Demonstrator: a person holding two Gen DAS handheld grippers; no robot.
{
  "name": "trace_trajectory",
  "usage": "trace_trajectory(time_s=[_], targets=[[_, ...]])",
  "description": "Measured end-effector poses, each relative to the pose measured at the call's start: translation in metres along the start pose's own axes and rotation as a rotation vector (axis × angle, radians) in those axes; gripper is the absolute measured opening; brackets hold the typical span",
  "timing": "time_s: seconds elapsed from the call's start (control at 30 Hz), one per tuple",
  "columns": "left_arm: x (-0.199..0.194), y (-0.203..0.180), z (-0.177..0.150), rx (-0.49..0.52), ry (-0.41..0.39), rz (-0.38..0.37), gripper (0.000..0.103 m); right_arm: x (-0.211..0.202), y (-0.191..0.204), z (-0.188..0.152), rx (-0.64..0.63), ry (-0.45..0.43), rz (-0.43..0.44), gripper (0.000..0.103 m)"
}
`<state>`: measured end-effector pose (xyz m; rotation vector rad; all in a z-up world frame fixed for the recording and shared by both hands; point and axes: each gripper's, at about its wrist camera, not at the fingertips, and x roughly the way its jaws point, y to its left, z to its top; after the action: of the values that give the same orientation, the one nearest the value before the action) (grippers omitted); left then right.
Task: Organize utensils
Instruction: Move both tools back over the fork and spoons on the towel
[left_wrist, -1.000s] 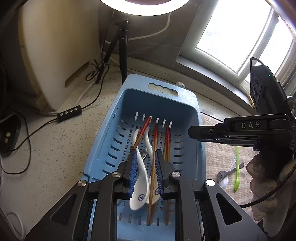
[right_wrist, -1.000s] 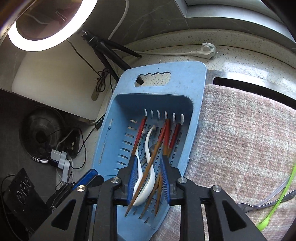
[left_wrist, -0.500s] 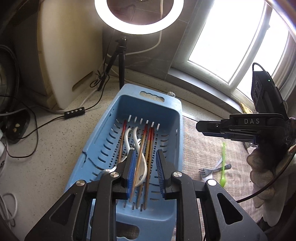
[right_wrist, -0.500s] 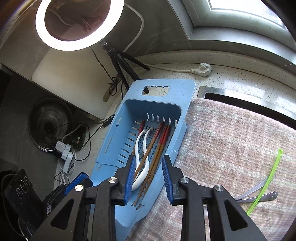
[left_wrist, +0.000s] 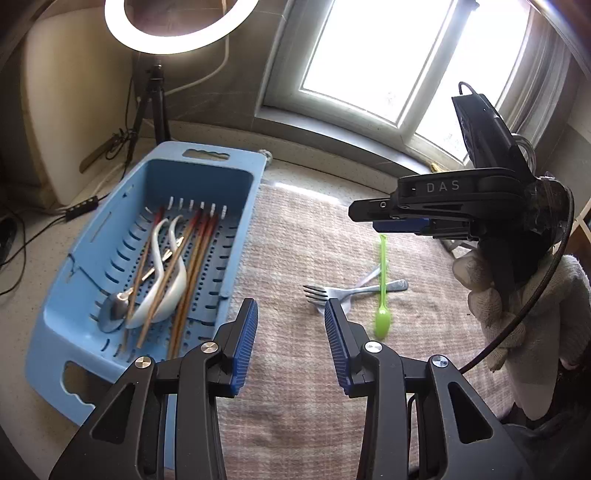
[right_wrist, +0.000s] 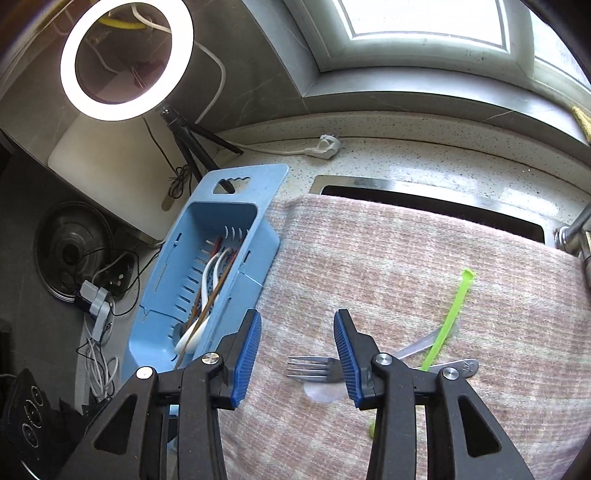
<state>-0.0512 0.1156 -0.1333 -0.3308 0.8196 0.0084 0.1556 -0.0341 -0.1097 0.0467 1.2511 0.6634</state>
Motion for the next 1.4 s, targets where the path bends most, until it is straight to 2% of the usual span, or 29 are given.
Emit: trace_trajectory(time_s=[0.03, 0.1, 0.33, 0.83, 1.17, 1.4], targets=[[0.002, -0.005, -0.003, 0.003, 0.006, -0.003, 0.036, 0.001, -0.004, -0.003, -0.004, 0.008, -0.007, 0.037], [0.007, -0.014, -0.007, 0.004, 0.017, -0.002, 0.043, 0.002, -0.012, -0.008, -0.014, 0.026, -0.022, 0.037], [0.017, -0.036, -0.024, -0.028, 0.029, 0.002, 0.044, 0.014, -0.044, -0.021, -0.001, 0.089, -0.102, 0.037], [0.029, -0.056, -0.04, -0.071, 0.045, 0.007, 0.044, 0.023, -0.083, -0.036, 0.105, 0.194, -0.112, 0.037], [0.03, -0.062, -0.042, -0.059, 0.065, 0.009, 0.044, 0.016, -0.091, -0.047, 0.112, 0.189, -0.112, 0.037], [0.033, -0.056, -0.042, -0.047, 0.093, 0.014, 0.044, 0.005, -0.096, -0.053, 0.148, 0.164, -0.072, 0.037]])
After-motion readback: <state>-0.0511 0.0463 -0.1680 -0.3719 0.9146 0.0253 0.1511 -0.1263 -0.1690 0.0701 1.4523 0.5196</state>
